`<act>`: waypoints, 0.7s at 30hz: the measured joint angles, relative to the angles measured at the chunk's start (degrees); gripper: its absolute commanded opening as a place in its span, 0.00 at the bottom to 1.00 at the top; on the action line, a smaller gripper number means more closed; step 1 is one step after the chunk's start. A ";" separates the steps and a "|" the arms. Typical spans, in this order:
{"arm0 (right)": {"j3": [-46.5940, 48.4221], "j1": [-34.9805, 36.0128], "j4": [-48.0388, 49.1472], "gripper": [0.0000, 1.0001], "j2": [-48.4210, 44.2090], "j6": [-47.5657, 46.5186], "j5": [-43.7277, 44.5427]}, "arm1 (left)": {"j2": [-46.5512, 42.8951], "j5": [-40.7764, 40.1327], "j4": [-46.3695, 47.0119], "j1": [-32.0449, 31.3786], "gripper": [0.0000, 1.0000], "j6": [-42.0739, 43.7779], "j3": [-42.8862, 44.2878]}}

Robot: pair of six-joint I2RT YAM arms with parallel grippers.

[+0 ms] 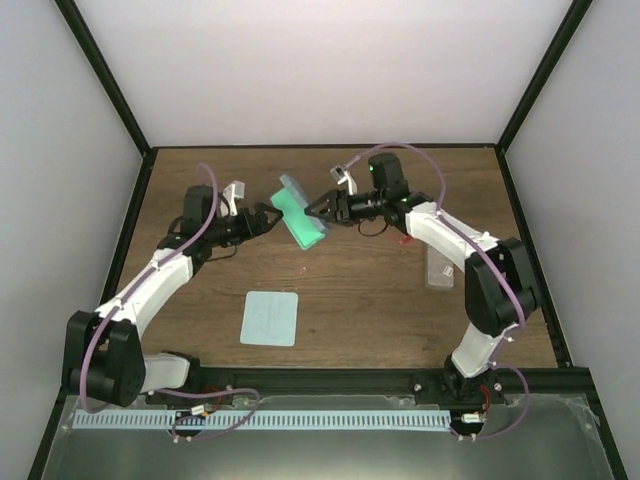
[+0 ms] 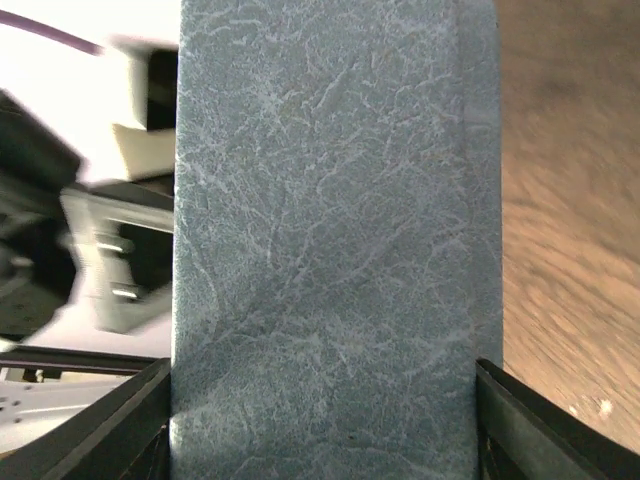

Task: Organize the sunglasses
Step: Place the sunglasses case at the center of the board.

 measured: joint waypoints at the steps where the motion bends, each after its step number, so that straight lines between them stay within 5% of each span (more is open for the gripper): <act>1: -1.18 0.00 -0.04 0.53 0.48 -0.61 0.11 | -0.57 -0.44 -0.24 0.00 1.00 0.72 0.55; 8: -7.56 0.00 0.13 0.55 7.06 -4.24 0.76 | -0.74 -3.08 -2.86 0.00 1.00 4.28 -1.88; 15: -7.41 0.00 0.57 0.61 14.14 -7.43 0.61 | 3.80 -7.17 -7.17 -0.02 0.87 8.20 -2.51; 21: -5.81 -0.07 -0.72 0.69 18.75 -11.13 0.37 | 9.38 -9.66 -11.21 0.00 0.92 13.20 1.11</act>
